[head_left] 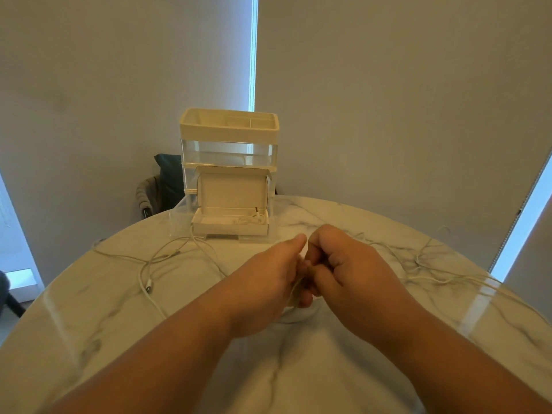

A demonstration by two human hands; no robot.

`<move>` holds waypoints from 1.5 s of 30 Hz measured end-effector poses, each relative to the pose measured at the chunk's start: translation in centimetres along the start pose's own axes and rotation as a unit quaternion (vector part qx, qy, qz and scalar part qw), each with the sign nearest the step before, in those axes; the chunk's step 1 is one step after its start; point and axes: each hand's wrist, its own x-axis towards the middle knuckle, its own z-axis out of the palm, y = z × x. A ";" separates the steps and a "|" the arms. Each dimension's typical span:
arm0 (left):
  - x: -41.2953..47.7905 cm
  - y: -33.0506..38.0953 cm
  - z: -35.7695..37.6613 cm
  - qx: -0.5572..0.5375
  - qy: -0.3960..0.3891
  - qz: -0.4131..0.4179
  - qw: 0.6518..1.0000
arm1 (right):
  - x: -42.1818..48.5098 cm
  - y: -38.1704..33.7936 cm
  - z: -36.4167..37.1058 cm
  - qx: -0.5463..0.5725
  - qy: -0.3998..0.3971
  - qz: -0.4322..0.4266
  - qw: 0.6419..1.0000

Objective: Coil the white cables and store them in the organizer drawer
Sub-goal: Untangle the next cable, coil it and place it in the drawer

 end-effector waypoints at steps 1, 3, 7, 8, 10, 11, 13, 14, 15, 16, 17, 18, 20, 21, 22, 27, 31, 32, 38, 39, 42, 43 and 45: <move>0.2 -0.2 -0.1 -0.008 -0.016 0.003 1.000 | 0.0 0.1 -0.1 0.001 0.000 -0.002 1.000; 0.1 -0.5 -0.5 -0.022 -0.025 0.005 0.999 | 0.0 0.4 -0.2 -0.007 0.009 -0.011 1.000; 0.1 -0.6 -1.0 -0.037 -0.057 -0.013 0.998 | -0.1 0.3 -0.2 0.023 0.031 -0.014 0.999; 0.1 -0.7 -1.1 -0.046 -0.063 -0.018 0.997 | -0.2 0.2 -0.2 0.030 0.035 -0.018 0.999; 0.0 -0.5 -1.2 -0.075 -0.074 -0.031 0.994 | -0.2 0.1 -0.1 0.037 0.048 -0.022 0.998; -0.1 -0.4 -1.2 -0.084 -0.080 -0.036 0.993 | -0.2 0.2 0.0 0.054 0.054 -0.020 0.997; -0.3 -0.1 -1.1 -0.094 -0.088 -0.037 0.991 | 0.0 0.4 0.1 0.080 0.078 -0.008 0.994; -0.3 0.0 -0.9 -0.105 -0.088 -0.033 0.990 | 0.2 0.4 0.2 0.091 0.094 0.003 0.991; -0.3 0.0 -0.7 -0.124 -0.087 -0.025 0.988 | 0.3 0.6 0.2 0.128 0.100 0.026 0.986; -0.4 0.1 -0.5 -0.143 -0.087 -0.017 0.986 | 0.4 0.9 0.4 0.193 0.095 0.055 0.975; -0.4 0.0 -0.4 -0.161 -0.089 -0.011 0.983 | 0.4 1.1 0.6 0.258 0.077 0.088 0.959; -0.4 -0.1 -0.3 -0.178 -0.096 -0.005 0.979 | 0.4 1.4 0.8 0.309 0.052 0.111 0.943; -0.3 -0.2 -0.3 -0.225 -0.114 0.008 0.968 | 0.2 1.8 1.4 0.405 -0.008 0.153 0.902; -0.2 -0.2 -0.5 -0.261 -0.124 0.012 0.957 | 0.2 1.7 1.5 0.473 -0.043 0.166 0.864; -0.2 -0.2 -0.7 -0.301 -0.130 0.015 0.945 | 0.2 1.7 1.5 0.537 -0.073 0.174 0.822; 0.2 -0.2 -2.3 -0.426 -0.160 0.032 0.890 | 0.2 0.8 1.1 0.604 -0.136 0.123 0.776; 0.3 -0.5 -2.6 -0.430 -0.191 0.030 0.882 | 0.0 0.5 1.3 0.560 -0.096 0.142 0.811; 0.3 -0.5 -2.6 -0.419 -0.186 0.029 0.888 | 0.0 0.6 1.5 0.555 -0.077 0.159 0.813; -0.1 0.0 -2.2 -0.336 -0.111 0.024 0.935 | -0.3 0.0 2.3 0.416 -0.011 0.167 0.894; -0.2 0.2 -2.1 -0.305 -0.090 0.024 0.948 | -0.3 -0.1 2.4 0.371 -0.003 0.152 0.916; -0.5 0.4 -2.4 -0.203 -0.033 0.013 0.979 | -0.1 -0.1 2.6 0.272 0.012 0.114 0.955; -0.6 0.5 -2.6 -0.150 -0.013 0.014 0.989 | -0.1 0.0 2.6 0.245 0.017 0.109 0.963; -0.8 0.4 -2.9 0.012 0.040 0.027 0.999 | -0.1 0.4 2.8 0.192 0.030 0.107 0.975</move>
